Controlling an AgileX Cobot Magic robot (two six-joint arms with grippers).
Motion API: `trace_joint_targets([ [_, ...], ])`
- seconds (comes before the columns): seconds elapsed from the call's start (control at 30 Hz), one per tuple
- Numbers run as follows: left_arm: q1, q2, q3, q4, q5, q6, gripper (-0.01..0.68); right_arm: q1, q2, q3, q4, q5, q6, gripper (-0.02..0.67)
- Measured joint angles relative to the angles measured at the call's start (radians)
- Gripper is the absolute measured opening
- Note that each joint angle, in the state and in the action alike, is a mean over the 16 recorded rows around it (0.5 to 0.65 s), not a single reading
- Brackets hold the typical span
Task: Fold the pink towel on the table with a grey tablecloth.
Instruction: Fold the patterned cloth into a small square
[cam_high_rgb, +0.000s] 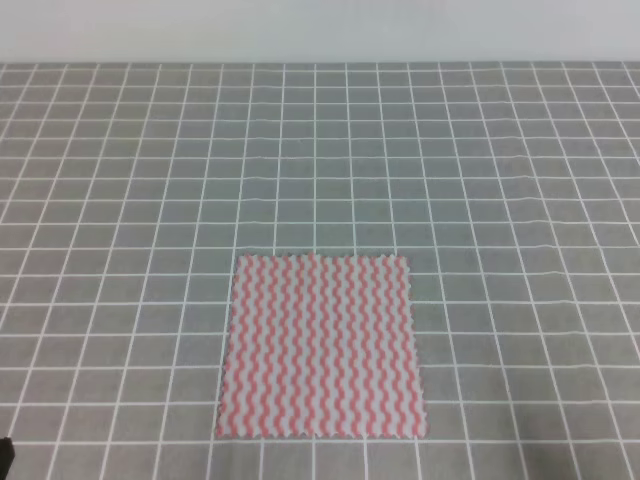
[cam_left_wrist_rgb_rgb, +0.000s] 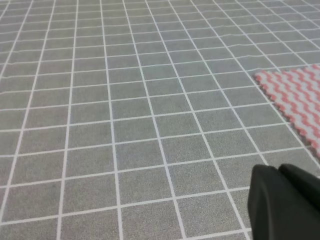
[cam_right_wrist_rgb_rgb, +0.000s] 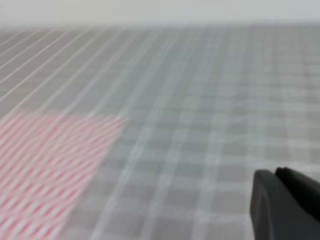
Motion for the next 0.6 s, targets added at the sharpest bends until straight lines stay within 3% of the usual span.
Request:
trace_joint_targets([
  [0.6,0.000,0.000,0.000,-0.002,-0.002,0.000,-0.001,-0.051,-0.069,-0.008,-0.053,0.171,0.002,-0.015],
])
